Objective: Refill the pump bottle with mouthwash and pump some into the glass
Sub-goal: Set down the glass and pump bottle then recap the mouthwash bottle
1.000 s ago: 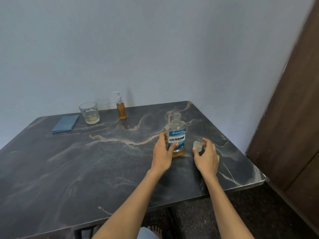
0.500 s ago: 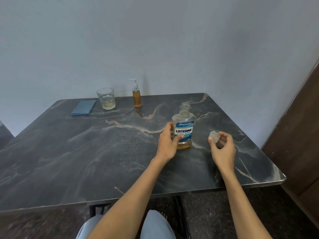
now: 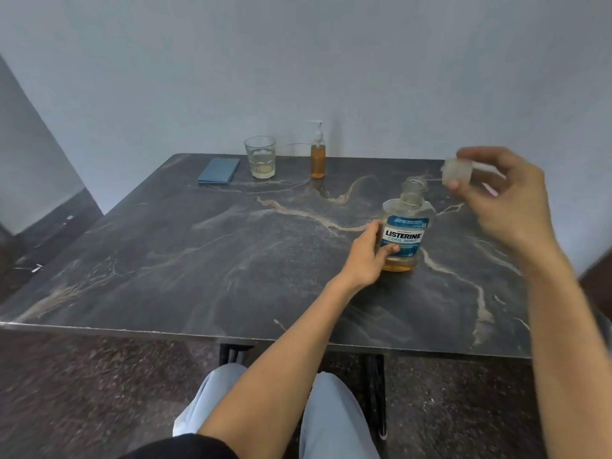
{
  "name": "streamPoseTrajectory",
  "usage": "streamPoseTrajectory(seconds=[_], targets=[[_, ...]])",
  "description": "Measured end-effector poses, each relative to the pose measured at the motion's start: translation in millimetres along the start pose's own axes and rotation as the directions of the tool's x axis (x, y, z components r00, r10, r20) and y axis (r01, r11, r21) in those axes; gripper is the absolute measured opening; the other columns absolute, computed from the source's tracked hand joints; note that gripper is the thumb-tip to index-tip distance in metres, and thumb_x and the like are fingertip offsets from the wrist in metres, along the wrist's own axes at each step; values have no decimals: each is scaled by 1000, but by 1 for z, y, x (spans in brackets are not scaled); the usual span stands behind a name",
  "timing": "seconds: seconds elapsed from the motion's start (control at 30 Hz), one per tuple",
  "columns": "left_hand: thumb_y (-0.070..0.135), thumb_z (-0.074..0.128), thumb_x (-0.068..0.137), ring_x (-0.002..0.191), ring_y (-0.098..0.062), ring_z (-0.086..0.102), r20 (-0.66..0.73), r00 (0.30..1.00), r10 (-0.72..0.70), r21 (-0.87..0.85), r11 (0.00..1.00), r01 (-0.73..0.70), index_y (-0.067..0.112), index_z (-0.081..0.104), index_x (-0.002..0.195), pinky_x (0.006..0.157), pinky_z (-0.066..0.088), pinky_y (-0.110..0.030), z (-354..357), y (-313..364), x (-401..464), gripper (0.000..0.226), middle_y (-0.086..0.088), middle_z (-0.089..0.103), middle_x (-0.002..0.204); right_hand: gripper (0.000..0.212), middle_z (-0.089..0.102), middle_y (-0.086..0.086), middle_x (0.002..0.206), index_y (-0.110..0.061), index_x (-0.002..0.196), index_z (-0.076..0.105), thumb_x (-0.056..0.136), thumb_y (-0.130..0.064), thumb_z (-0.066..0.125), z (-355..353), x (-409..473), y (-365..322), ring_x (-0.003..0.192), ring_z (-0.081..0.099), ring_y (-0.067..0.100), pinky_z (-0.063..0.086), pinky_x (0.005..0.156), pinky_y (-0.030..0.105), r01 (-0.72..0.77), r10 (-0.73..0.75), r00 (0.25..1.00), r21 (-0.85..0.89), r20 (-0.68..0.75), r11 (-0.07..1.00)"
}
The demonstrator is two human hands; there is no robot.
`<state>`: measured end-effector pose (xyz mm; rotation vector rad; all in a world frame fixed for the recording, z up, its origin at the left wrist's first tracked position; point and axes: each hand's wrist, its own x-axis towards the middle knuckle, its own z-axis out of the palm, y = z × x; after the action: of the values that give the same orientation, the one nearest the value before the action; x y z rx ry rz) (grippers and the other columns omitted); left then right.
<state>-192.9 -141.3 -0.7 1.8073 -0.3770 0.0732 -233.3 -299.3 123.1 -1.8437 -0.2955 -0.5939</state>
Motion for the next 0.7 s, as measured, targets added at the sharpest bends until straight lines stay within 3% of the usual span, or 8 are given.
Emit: streamPoseTrajectory(seconds=[0.07,0.17,0.3,0.47,0.57,0.63,0.7], targets=[[3,55,92,119,-21,53,-2,1000,-2,-5,1000,2,1,44,124,97,42,-23,0,0,-1,34,-14,57,128,32,65,-4,109,-27,103,63,81,-4,70,0,13,-13,96,62,1,50,75,11,38,-23,994,-141,110,989],[3,54,92,118,-19,53,10,1000,-7,-14,1000,8,2,45,122,95,41,-20,0,0,-2,32,-13,57,128,34,62,-2,114,-27,105,65,84,0,64,4,27,-24,103,58,11,49,84,24,75,-2,978,-343,209,936],[3,54,92,117,-15,53,10,1000,-5,-38,999,6,4,45,124,96,41,-20,1,-3,-2,33,-10,57,128,37,61,5,121,-21,113,65,85,4,59,11,36,-25,107,52,15,36,86,24,100,54,960,-517,274,850],[2,53,92,109,-5,50,-1,1000,13,-35,999,-13,5,45,124,81,38,2,0,-7,-2,32,-9,57,127,40,58,5,127,-19,117,64,88,7,53,15,38,-20,111,50,16,33,86,22,93,107,951,-597,291,797],[1,52,92,110,-7,50,-4,1000,10,-33,999,-10,4,45,124,81,37,3,0,-8,-2,33,-10,57,127,44,57,3,128,-25,115,64,89,7,51,17,38,-18,113,52,20,41,93,30,91,131,943,-615,306,783],[1,53,92,111,-7,50,-5,1000,10,-35,999,-10,5,44,126,82,37,2,1,-8,-2,34,-10,57,128,48,57,2,128,-29,115,63,89,9,50,19,37,-18,104,54,14,43,95,35,87,139,941,-618,308,781],[1,52,92,112,-8,50,-5,1000,12,-35,999,-12,5,44,126,83,38,2,1,-9,-3,35,-11,56,128,52,55,3,129,-30,118,62,89,11,48,21,36,-20,91,51,7,42,89,30,98,124,943,-612,310,785]])
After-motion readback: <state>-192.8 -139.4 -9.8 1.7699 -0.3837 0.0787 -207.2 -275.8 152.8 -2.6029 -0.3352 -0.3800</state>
